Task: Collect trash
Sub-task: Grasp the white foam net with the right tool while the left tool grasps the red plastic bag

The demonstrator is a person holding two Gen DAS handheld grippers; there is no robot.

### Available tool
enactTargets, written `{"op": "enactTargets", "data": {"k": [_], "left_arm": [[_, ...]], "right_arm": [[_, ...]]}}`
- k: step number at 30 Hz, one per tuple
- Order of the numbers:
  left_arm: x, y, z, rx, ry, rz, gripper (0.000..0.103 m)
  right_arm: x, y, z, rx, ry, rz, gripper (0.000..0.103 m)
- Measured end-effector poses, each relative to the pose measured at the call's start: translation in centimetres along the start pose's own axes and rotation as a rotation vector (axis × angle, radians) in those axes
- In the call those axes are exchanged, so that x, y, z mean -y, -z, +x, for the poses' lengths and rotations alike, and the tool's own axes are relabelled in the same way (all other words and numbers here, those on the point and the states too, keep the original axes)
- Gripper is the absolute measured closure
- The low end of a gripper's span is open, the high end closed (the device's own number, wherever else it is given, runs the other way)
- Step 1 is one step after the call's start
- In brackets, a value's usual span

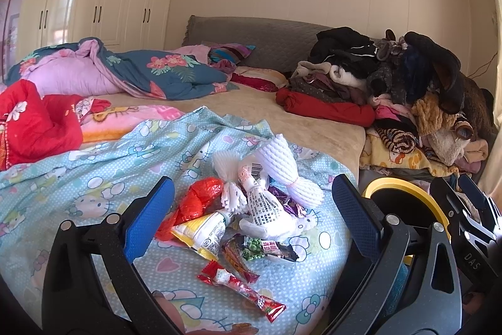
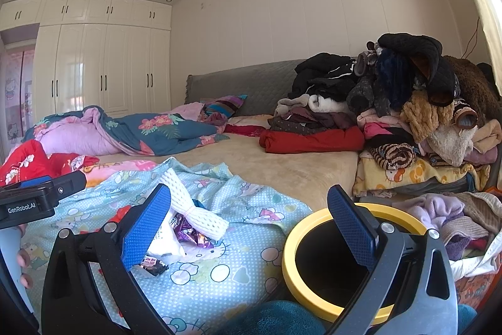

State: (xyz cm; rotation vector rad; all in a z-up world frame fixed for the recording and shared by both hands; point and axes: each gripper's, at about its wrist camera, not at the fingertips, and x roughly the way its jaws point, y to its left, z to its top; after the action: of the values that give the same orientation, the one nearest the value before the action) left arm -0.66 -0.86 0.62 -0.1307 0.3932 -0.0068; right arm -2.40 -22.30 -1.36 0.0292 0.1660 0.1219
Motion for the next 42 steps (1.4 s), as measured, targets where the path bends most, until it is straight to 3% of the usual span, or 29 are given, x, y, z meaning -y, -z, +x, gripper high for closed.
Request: {"op": "enactTargets", "data": {"k": [8,26,33,42], "left_arm": [[-2.2,-0.1,0.4,-0.011,-0.023,-0.043,0.011],[-10.8,-0.8,1.2,0.004,-0.148,-0.187,0.011],[-13.6,-1.2,2.8,-0.022,-0.119,-0.219,0.011],[-12.7,-2.1,6.9,-0.085,-0.014,-0.214,0.011]], "right_arm": [[-1.0,0.7,0.6,-0.029,-0.049,-0.006,0.006],[-7.6,-0.8,4.4,-0.147,-0.316,-0.109,0.006],[-9.2,-1.9,6.9,-0.181,-0.370,-0.142,0.006],[-8.0,-2.3,11.1,-0.241,-0.326,-0.152,0.006]]}}
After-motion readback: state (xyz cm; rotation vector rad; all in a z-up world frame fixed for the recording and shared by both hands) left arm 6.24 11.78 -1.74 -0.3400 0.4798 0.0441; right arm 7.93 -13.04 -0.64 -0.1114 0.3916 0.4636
